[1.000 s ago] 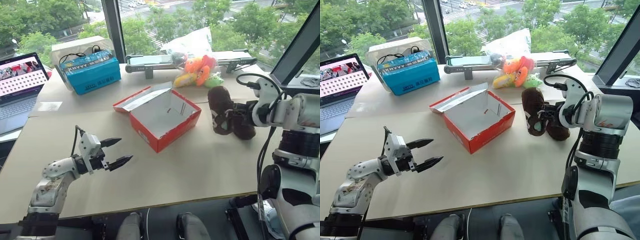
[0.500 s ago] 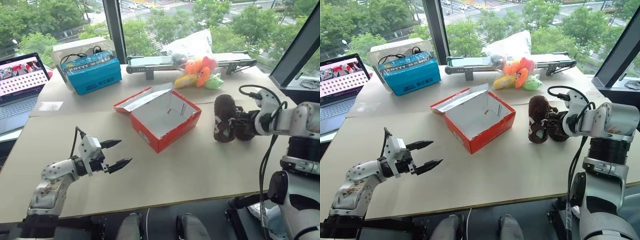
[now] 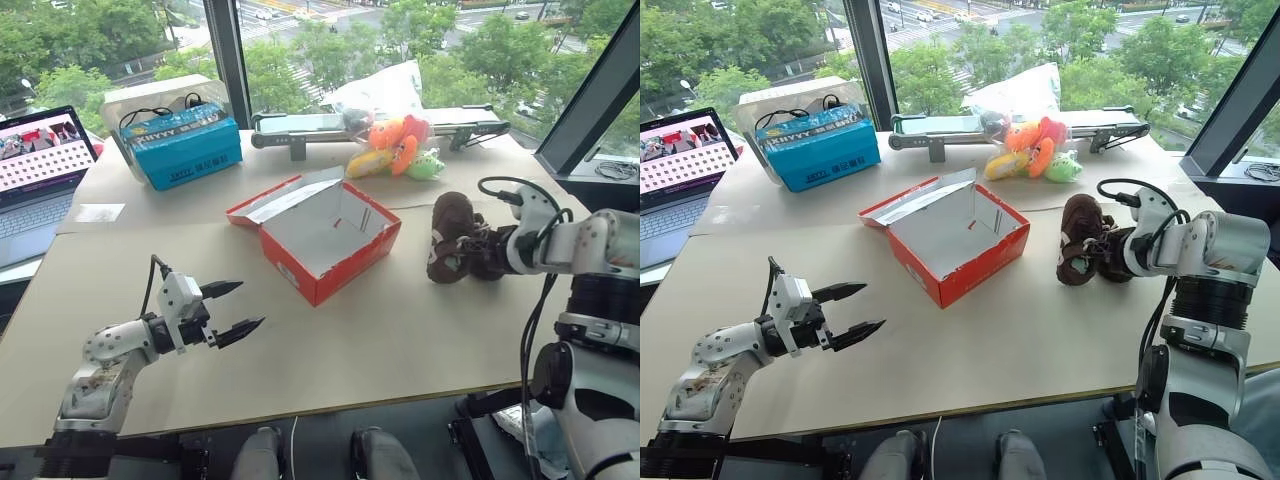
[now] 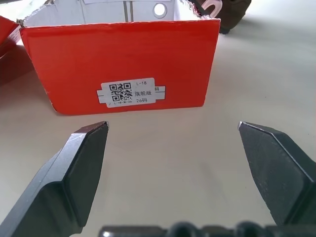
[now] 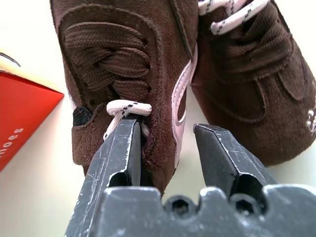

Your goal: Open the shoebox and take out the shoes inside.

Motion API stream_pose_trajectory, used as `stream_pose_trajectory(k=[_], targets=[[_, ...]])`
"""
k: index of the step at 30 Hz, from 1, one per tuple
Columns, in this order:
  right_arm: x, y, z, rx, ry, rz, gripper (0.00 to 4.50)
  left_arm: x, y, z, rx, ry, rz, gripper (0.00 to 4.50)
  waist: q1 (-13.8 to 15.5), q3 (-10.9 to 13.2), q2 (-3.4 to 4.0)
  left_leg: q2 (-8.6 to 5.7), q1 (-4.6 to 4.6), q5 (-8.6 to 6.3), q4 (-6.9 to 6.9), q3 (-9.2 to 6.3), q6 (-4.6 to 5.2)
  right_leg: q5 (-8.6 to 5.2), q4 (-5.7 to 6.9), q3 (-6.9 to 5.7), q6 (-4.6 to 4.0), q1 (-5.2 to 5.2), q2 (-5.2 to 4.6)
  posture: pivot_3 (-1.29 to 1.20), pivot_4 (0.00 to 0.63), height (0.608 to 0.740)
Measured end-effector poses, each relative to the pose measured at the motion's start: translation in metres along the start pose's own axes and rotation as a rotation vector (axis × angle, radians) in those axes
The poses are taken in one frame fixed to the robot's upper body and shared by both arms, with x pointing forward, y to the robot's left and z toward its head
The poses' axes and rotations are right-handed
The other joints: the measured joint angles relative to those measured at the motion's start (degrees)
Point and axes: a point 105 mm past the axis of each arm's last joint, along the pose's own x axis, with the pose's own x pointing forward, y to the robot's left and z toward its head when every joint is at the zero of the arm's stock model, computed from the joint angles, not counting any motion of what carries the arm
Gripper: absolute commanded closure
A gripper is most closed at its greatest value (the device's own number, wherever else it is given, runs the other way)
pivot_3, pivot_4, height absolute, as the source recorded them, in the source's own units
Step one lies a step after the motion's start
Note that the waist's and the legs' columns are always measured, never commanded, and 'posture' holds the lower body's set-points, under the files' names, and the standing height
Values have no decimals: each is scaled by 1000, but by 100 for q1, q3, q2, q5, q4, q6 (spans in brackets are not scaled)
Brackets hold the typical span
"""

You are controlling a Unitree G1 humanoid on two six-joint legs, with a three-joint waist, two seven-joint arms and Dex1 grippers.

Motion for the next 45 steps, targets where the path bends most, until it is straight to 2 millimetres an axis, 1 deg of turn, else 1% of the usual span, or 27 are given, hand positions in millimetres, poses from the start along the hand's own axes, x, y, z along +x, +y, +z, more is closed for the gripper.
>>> stream_pose_trajectory(k=[4, 7, 14, 17, 20, 21, 24, 25, 26, 29, 32, 34, 36, 38, 40, 42, 45], targets=[[7, 3, 6, -50, -17, -9, 2384, 1, 0, 0, 1, -2, -1, 0, -2, 0, 0, -1, 0, 0, 0, 1, 0, -2, -2, 2, -4, 0, 0, 0, 150, 740], [16, 4, 17, -72, -43, -18, 2384, 3, -1, 1, -1, -9, -4, 0, -10, 0, 0, -1, 0, 0, 2, 3, 0, -2, -3, 3, -3, 1, 0, 0, 150, 740], [31, -2, 28, -126, -89, -52, 2384, 5, 1, 2, -2, -13, -11, 0, -5, 0, 0, -3, 0, 0, 3, 4, 0, 0, -6, 7, 0, 3, 0, 0, 150, 740], [34, 5, 36, -216, -123, -31, 2384, 5, 1, 1, -5, -12, -11, 0, -31, 0, 0, -3, 0, 0, 4, 9, 0, 0, -6, 15, 0, -1, 0, 0, 150, 740], [35, 11, 42, -242, -138, -9, 2384, 5, 1, 1, -4, -12, -14, 0, -34, 0, 0, -3, 0, 0, 2, 10, 1, 3, -5, 17, 4, -4, 1, 0, 150, 740], [35, 11, 42, -239, -135, -6, 2120, 5, 1, 1, -4, -12, -14, 0, -29, 0, 0, -3, 0, 0, 0, 11, 1, 5, -5, 17, 7, -4, 1, 0, 150, 740], [34, 15, 44, -240, -136, 14, 1308, 5, 1, 1, -4, -12, -15, 0, -23, 1, 1, -3, -1, 0, -1, 13, 1, 10, -5, 19, 15, -7, 1, 0, 150, 740], [33, 17, 45, -242, -137, 26, 1110, 5, 1, 1, -4, -12, -15, 0, -24, 1, 2, -3, -1, 0, -1, 13, 1, 10, -5, 19, 14, -8, 1, 0, 150, 740], [31, 18, 46, -242, -137, 35, 647, 5, 1, 1, -4, -12, -15, 0, -22, 2, 2, -3, -1, 0, -1, 13, 1, 9, -5, 19, 14, -8, 1, 0, 150, 740], [23, 21, 50, -257, -132, 67, 647, 5, 1, 1, -4, -12, -14, 0, -9, 6, 9, -3, -3, 0, -2, 13, 0, 5, -6, 20, 7, -10, 0, 0, 150, 740], [8, 33, 59, -302, -134, 131, 647, 5, 1, 1, -5, -12, -14, 0, -12, 11, 18, -2, -3, 0, -5, 15, 0, 5, -6, 21, 7, -13, 1, 0, 150, 740], [3, 36, 62, -334, -136, 150, 647, 5, 1, 1, -5, -12, -14, 0, -9, 11, 18, -1, -2, -1, -6, 14, 0, 5, -6, 21, 7, -12, 2, 0, 150, 740], [5, 32, 56, -358, -110, 146, 647, 5, 1, 1, -4, -12, -13, 0, -3, 11, 18, -2, -3, -1, -5, 15, -2, 5, -6, 21, 6, -12, 2, 0, 150, 740], [13, 25, 45, -364, -73, 126, 647, 5, 1, 1, -4, -12, -13, 0, 0, 11, 18, -4, -3, -21, -3, 17, -34, 5, -7, 21, 6, -12, 1, 0, 150, 740], [16, 19, 41, -355, -57, 106, 647, 5, 1, 1, -4, -12, -13, 0, 3, 13, 21, -5, -5, -23, -2, 19, -37, 6, -6, 23, 9, -12, 0, 0, 150, 740], [11, 14, 47, -364, -83, 83, 647, 5, 1, 1, -4, -12, -13, 0, 3, 16, 24, -5, -5, -23, -3, 19, -36, 12, -6, 23, 18, -13, 0, 0, 150, 740], [-6, 19, 63, -388, -159, 92, 647, 5, 1, 1, -5, -11, -13, 0, 8, 18, 28, -4, -5, -22, -4, 19, -36, 12, -6, 22, 19, -14, 1, 0, 150, 740]])
